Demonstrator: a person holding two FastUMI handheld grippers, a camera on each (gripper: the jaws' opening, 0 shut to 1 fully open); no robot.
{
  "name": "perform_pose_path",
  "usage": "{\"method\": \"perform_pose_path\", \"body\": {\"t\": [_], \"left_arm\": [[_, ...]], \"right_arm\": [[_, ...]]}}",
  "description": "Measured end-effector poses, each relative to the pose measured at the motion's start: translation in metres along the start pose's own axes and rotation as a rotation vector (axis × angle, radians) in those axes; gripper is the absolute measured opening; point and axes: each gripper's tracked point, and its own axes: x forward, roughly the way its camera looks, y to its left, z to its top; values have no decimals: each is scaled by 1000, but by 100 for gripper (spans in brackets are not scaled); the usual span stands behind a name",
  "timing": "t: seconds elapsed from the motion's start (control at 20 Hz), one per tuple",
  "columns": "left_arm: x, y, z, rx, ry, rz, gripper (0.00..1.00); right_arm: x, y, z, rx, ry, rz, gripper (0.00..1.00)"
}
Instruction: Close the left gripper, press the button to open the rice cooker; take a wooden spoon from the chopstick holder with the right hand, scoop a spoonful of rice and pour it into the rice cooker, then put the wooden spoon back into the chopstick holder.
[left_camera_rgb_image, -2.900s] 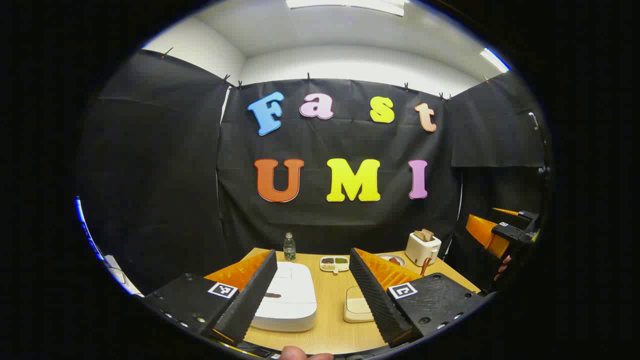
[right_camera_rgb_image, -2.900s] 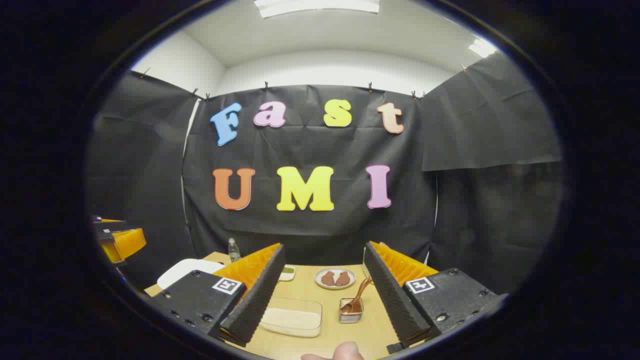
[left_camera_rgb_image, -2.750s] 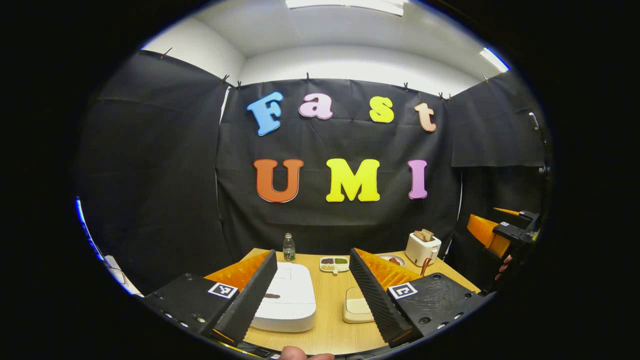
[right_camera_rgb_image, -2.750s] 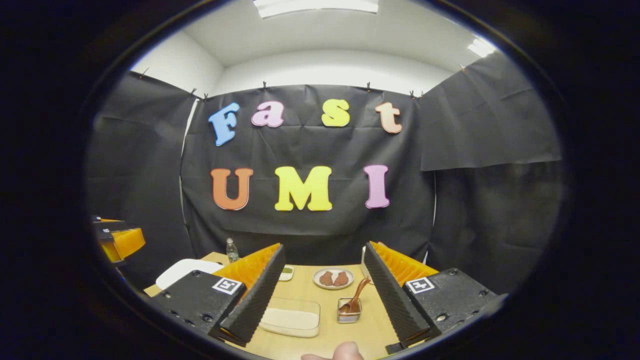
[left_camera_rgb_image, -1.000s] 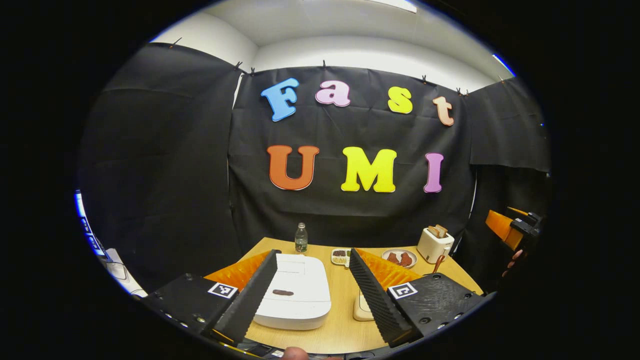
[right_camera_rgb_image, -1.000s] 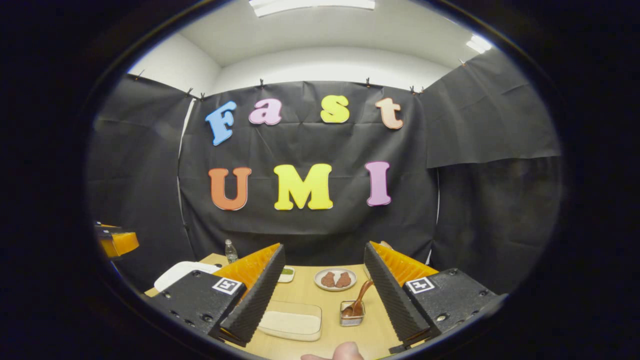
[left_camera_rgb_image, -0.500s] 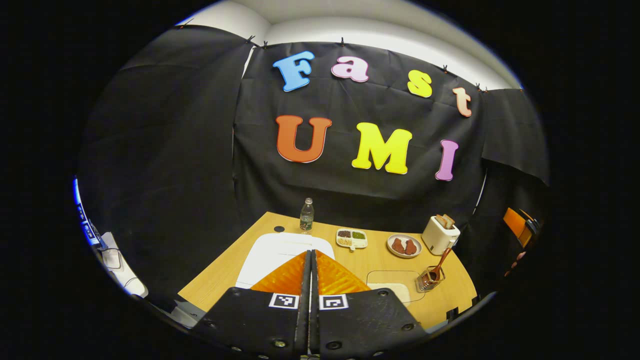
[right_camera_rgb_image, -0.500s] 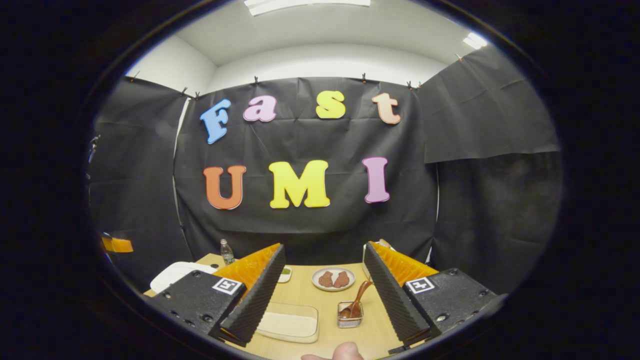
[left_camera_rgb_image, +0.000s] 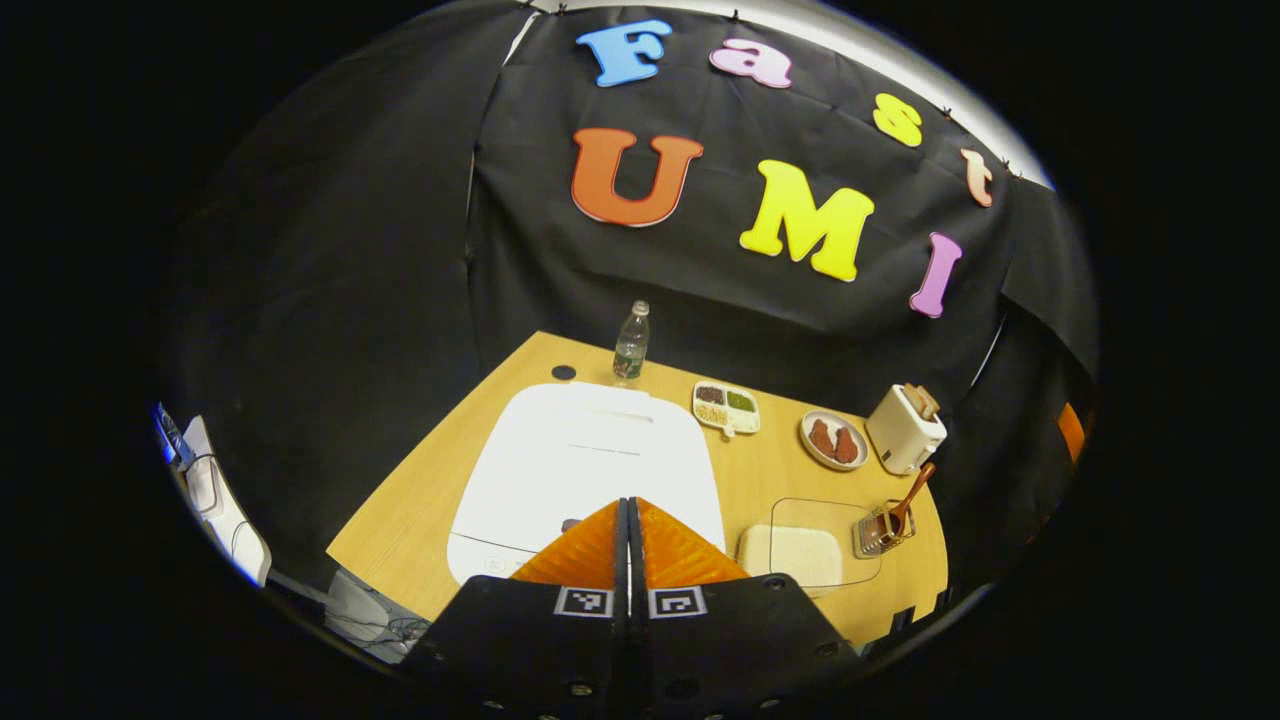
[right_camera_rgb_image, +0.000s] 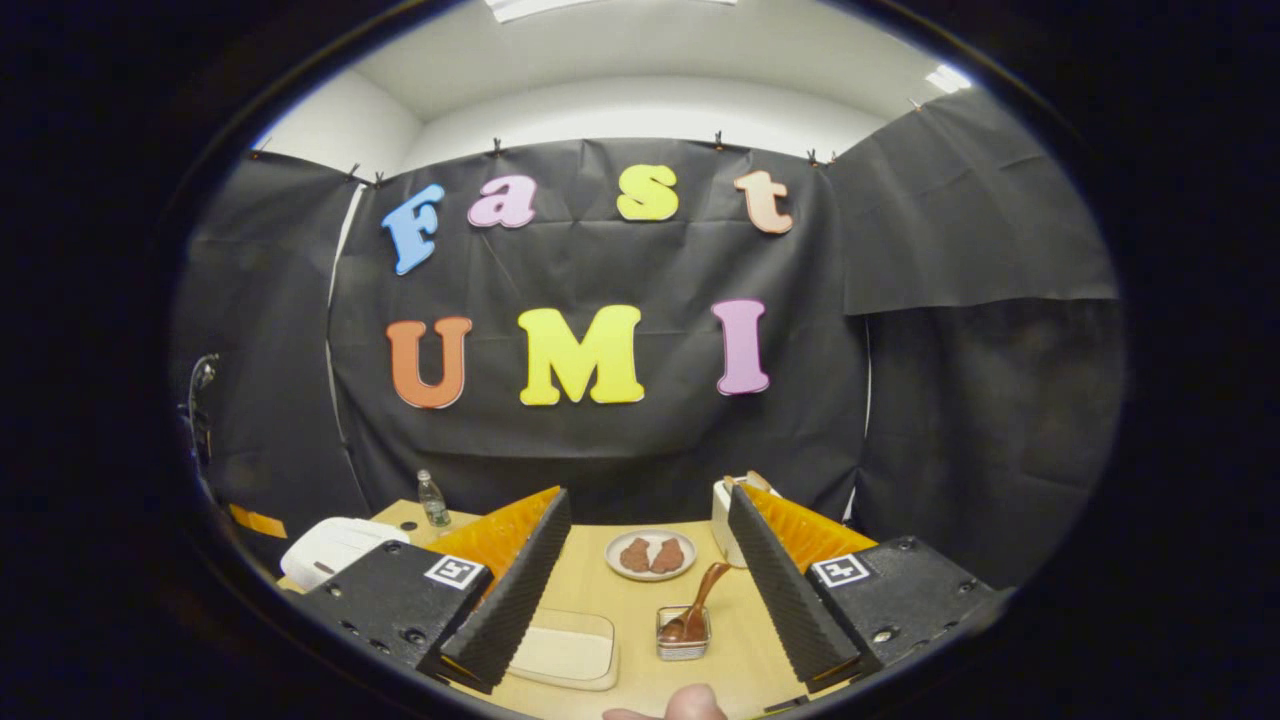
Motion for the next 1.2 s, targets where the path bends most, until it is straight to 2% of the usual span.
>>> {"method": "perform_pose_path", "body": {"t": [0.2, 0.4, 0.85, 1.2], "left_arm": [[26, 11, -22, -49, 99, -3, 0], [39, 14, -30, -42, 128, -2, 0], [52, 23, -40, -64, 141, -7, 0], [55, 24, -53, -116, 220, -22, 0]], "right_arm": [[11, -13, -6, -1, 21, -29, 100], [16, -17, -14, -10, 43, -45, 100], [17, -4, -14, -28, 46, -28, 100], [15, 11, -23, -5, 65, 1, 100]]}}
